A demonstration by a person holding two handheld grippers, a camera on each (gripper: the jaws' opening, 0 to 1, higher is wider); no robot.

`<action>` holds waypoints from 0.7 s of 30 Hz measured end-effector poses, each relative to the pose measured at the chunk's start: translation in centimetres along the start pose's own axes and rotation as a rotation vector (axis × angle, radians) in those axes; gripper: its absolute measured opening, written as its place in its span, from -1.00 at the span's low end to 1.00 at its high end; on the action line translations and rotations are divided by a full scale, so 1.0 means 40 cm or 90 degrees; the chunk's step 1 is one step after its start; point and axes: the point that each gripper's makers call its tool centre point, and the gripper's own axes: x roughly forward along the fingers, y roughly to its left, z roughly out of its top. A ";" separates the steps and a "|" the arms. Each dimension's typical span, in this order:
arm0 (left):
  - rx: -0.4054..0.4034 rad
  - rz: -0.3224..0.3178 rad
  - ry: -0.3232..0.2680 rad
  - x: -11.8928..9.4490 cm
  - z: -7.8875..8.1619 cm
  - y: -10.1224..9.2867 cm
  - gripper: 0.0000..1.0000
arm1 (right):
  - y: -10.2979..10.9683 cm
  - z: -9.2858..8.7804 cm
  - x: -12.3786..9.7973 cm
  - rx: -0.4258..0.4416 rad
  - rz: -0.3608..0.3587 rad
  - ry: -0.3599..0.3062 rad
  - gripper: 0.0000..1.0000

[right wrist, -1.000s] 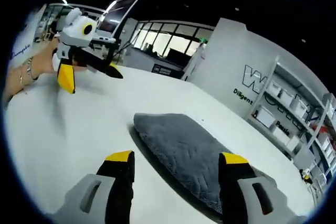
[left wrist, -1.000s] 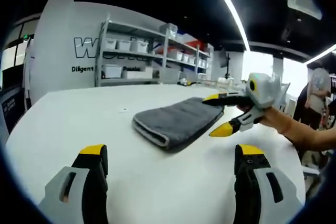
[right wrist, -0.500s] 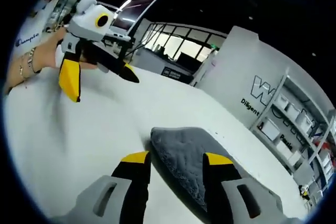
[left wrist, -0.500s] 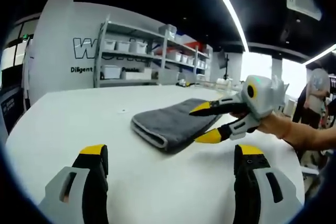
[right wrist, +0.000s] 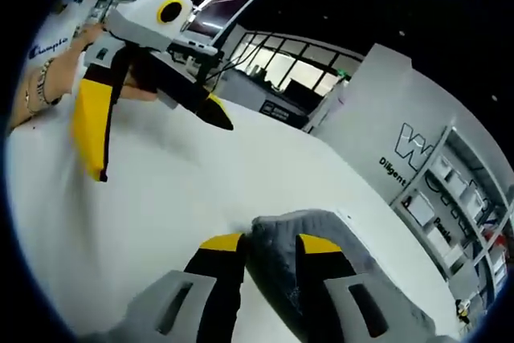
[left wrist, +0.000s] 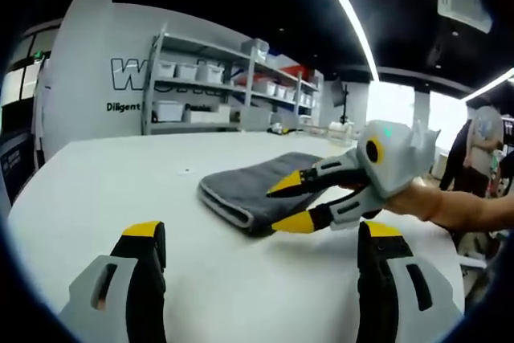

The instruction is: Open the folded towel by lifting each exposed corner and separating the folded layers until the towel lies flat within the target outline without major curled edges

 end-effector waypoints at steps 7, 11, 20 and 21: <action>0.000 -0.002 -0.001 -0.005 -0.004 -0.007 0.95 | 0.030 -0.008 0.021 -0.022 0.012 0.016 -0.71; -0.001 -0.003 -0.002 -0.002 0.000 -0.004 0.95 | 0.033 -0.010 0.028 -0.023 0.011 0.020 -0.74; 0.000 -0.006 -0.002 -0.001 0.004 -0.002 0.94 | 0.026 -0.020 0.031 -0.007 0.001 0.028 -1.00; -0.001 -0.005 -0.002 -0.002 0.004 -0.002 0.94 | 0.024 -0.018 0.029 -0.005 -0.002 0.025 -1.00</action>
